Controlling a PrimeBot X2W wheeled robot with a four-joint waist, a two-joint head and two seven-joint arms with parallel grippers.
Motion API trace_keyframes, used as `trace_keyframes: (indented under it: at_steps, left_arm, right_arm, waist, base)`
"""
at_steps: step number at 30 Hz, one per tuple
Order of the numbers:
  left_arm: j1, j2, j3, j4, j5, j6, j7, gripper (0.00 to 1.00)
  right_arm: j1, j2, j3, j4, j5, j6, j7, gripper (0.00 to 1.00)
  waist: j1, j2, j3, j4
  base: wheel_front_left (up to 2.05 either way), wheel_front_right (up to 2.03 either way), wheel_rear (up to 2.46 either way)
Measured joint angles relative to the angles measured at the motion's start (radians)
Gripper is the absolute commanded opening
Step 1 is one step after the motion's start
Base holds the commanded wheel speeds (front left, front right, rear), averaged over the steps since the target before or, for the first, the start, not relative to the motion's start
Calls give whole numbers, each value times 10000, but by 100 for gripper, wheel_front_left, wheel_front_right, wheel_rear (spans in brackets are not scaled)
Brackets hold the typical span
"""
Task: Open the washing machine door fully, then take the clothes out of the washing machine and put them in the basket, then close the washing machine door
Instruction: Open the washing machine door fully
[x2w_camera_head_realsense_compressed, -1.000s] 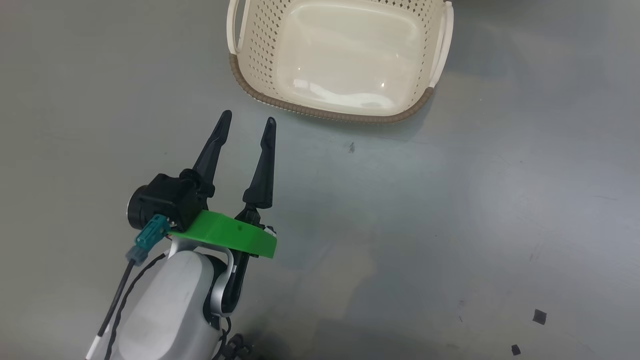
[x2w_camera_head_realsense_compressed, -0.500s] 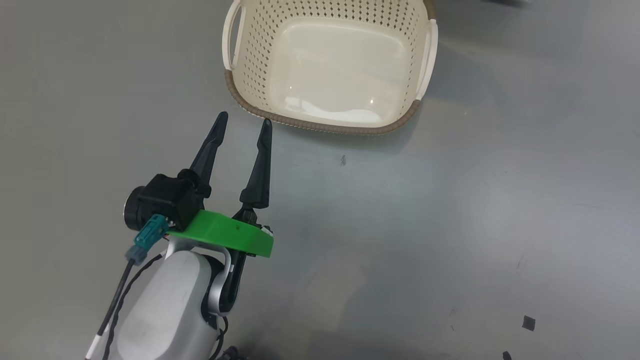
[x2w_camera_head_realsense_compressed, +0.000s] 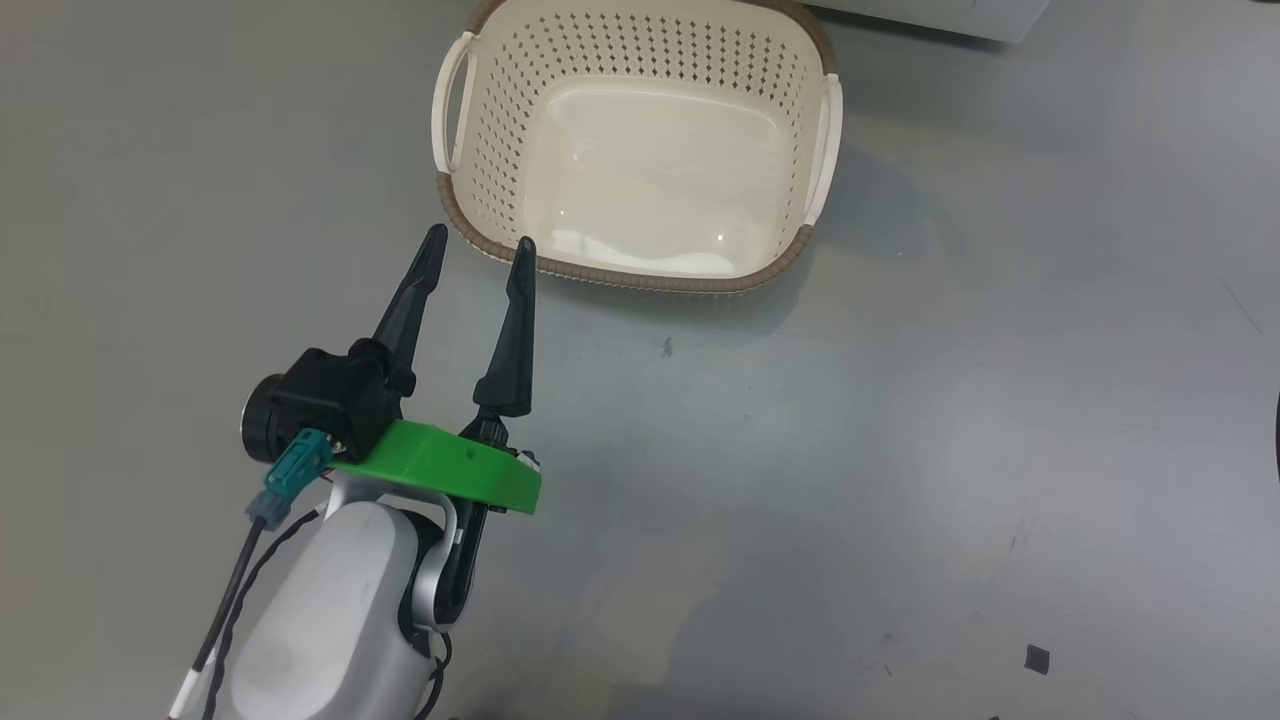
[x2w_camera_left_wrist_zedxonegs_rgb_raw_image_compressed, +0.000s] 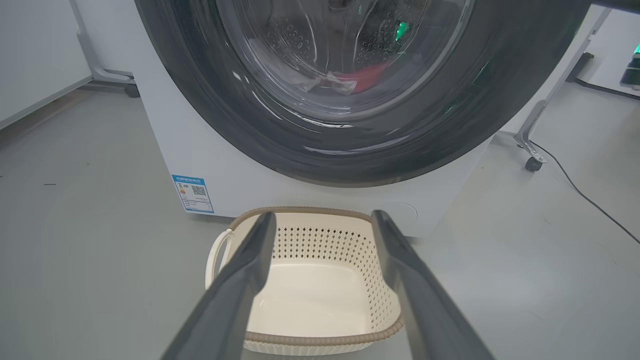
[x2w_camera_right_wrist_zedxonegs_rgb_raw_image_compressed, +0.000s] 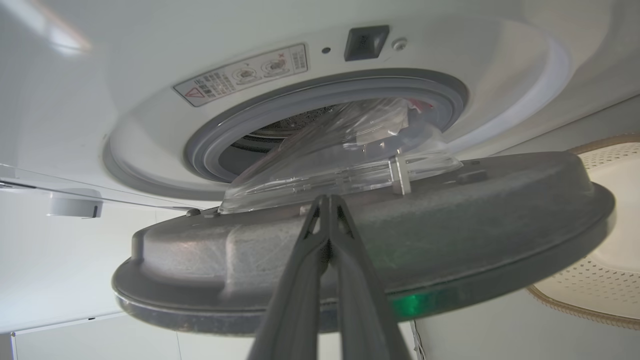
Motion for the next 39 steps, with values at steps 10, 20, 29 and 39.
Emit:
trace_keyframes:
  at_steps: [10,20,29,39]
  left_arm:
    - [8,0,50,-6,104,0,0,100]
    - [14,0,100,98,171,0,0,100]
    - [156,0,376,209,268,-2,0,100]
    - [646,6,740,468,393,-33,0,100]
  right_arm:
    - [146,44,12,-21,0,0,86,0]
    - [368,-303,238,-510,-635,859,-391,0]
    - [1438,-1080,1519,-1114,-2573,2610,-1166,0]
    - [3533,-1682,3074,-2504,-4493,2575,-2638,0]
  waist:
    - [-1,0,-97,-51]
    - [-1,0,-289,-69]
    - [-1,0,-875,-146]
    - [-1,0,-1858,-397]
  base:
    - [0,0,0]
    - [0,0,0]
    - [0,0,0]
    - [0,0,0]
